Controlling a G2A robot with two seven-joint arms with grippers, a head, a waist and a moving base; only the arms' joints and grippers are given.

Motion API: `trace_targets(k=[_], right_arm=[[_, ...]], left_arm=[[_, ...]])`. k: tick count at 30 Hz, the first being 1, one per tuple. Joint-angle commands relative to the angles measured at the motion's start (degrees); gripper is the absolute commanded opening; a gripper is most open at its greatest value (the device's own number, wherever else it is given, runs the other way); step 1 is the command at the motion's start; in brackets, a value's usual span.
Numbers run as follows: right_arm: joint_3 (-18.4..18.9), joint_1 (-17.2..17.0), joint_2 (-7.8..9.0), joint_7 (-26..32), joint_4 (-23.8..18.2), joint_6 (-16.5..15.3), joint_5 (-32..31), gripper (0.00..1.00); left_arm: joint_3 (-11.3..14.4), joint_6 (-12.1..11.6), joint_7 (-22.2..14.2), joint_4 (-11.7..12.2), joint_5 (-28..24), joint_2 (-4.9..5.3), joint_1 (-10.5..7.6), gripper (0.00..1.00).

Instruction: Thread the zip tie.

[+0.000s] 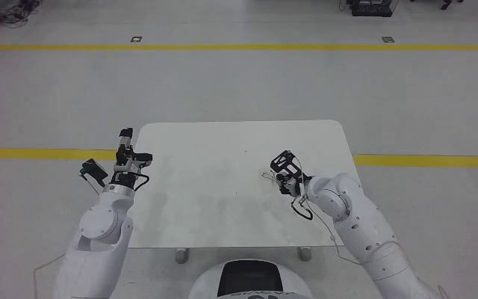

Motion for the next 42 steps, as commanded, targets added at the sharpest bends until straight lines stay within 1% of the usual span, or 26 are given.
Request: trace_targets(k=[1,4,7,24,25,26,27,29,30,31,32,33,35,37,39,42], right_arm=[[0.4,-0.3,-0.07,-0.9,-0.7,1.5,2.1,0.00],[1.2,-0.5,-0.26,-2.3,-1.3,3.8,7.1,0.00],[1.4,-0.5,-0.32,-2.6,-1.3,3.7,10.2,0.00],[1.4,-0.5,-0.32,-2.6,-1.3,3.7,10.2,0.00],[1.6,-0.7,-0.35,-3.8,-1.2,4.4,10.6,0.00],[1.8,-0.9,-0.36,-4.8,-1.1,5.1,10.9,0.00],[2.3,-1.1,-0.39,-6.4,-1.1,6.4,11.6,0.00],[3.0,-1.6,-0.38,-8.1,-1.2,7.7,12.5,0.00],[3.6,-1.9,-0.37,-9.1,-1.2,8.5,13.6,0.00],[4.0,-2.2,-0.35,-9.4,-1.1,8.8,14.7,0.00],[4.3,-2.3,-0.32,-9.5,-1.0,8.9,15.5,0.00],[4.8,-2.4,-0.27,-9.5,-0.8,9.2,16.3,0.00],[5.2,-2.5,-0.25,-9.3,-0.4,9.9,17.8,0.00],[5.8,-2.4,-0.30,-8.9,0.4,11.5,20.3,0.00],[6.5,-2.1,-0.30,-9.5,0.8,12.6,21.8,0.00],[6.5,-2.1,-0.30,-9.5,0.8,12.6,21.8,0.00]], left_arm=[[0.0,0.0,0.0,0.0,0.0,0.00,0.00,1.00],[0.0,0.0,0.0,0.0,0.0,0.00,0.00,1.00],[0.0,0.0,0.0,0.0,0.0,0.00,0.00,1.00],[0.0,0.0,0.0,0.0,0.0,0.00,0.00,1.00],[0.1,-0.6,-0.2,-0.3,0.8,-0.01,-0.16,1.00],[0.3,-1.2,-0.5,-0.5,1.7,-0.01,-0.05,1.00],[0.6,-2.6,-1.7,-1.0,3.9,0.05,0.17,1.00],[1.0,-5.5,-3.3,-1.5,6.8,0.12,0.80,1.00],[1.2,-7.2,-4.6,-1.8,9.4,0.21,1.26,1.00],[1.4,-8.4,-5.2,-2.0,12.2,0.30,1.56,1.00],[1.8,-9.4,-5.5,-2.1,14.8,0.35,1.87,1.00],[2.4,-10.1,-6.0,-2.3,18.6,0.43,2.19,1.00],[3.5,-10.6,-6.4,-2.6,24.6,0.54,2.44,1.00],[4.9,-11.4,-6.9,-2.8,31.0,0.64,2.67,1.00],[5.1,-11.4,-6.7,-2.7,31.9,0.63,2.71,1.00],[5.1,-11.4,-6.7,-2.7,31.9,0.63,2.71,1.00]])
